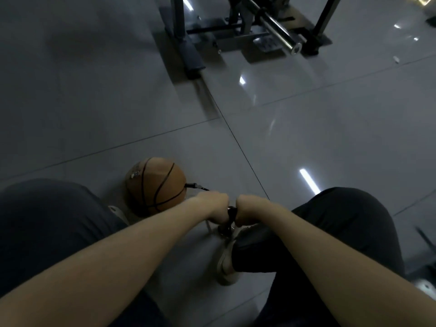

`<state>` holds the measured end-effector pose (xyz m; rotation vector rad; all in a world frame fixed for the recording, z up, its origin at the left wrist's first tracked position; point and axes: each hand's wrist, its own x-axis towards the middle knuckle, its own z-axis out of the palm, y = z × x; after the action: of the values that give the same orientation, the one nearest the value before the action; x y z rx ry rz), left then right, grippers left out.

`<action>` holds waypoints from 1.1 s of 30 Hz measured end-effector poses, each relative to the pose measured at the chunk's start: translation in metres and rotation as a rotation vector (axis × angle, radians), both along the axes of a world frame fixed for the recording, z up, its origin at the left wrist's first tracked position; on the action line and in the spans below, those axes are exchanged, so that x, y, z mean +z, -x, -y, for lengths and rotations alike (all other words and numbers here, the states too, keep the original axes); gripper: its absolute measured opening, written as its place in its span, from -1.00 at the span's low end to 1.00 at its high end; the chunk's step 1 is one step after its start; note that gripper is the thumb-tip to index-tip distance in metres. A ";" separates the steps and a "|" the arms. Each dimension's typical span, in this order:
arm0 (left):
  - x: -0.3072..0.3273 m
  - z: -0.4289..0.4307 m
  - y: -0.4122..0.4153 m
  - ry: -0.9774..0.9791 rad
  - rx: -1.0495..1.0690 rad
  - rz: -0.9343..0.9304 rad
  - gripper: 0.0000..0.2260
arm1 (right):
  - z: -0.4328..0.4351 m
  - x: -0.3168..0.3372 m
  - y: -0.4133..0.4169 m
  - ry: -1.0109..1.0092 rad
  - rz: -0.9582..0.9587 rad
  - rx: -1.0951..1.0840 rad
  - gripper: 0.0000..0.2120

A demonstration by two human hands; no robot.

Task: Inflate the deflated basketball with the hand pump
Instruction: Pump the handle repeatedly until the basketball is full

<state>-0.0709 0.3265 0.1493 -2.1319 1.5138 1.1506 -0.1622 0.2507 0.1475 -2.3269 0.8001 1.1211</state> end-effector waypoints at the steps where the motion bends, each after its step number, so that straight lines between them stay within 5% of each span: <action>1: 0.010 0.004 -0.004 0.027 0.021 -0.010 -0.80 | 0.005 0.016 -0.003 -0.003 0.017 0.000 -0.83; 8: 0.090 0.010 -0.058 0.230 0.224 -0.205 -0.82 | 0.031 0.104 -0.031 -0.048 0.239 -0.117 -0.85; 23: -0.032 -0.006 -0.007 0.073 0.043 -0.046 -0.82 | -0.002 -0.031 0.004 0.064 0.079 -0.041 -0.82; 33: -0.011 0.001 -0.009 0.059 0.020 -0.037 -0.80 | 0.002 -0.014 0.001 0.042 0.043 -0.017 -0.85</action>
<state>-0.0620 0.3258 0.1387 -2.1801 1.5650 1.1720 -0.1631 0.2484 0.1333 -2.3657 0.8333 1.0532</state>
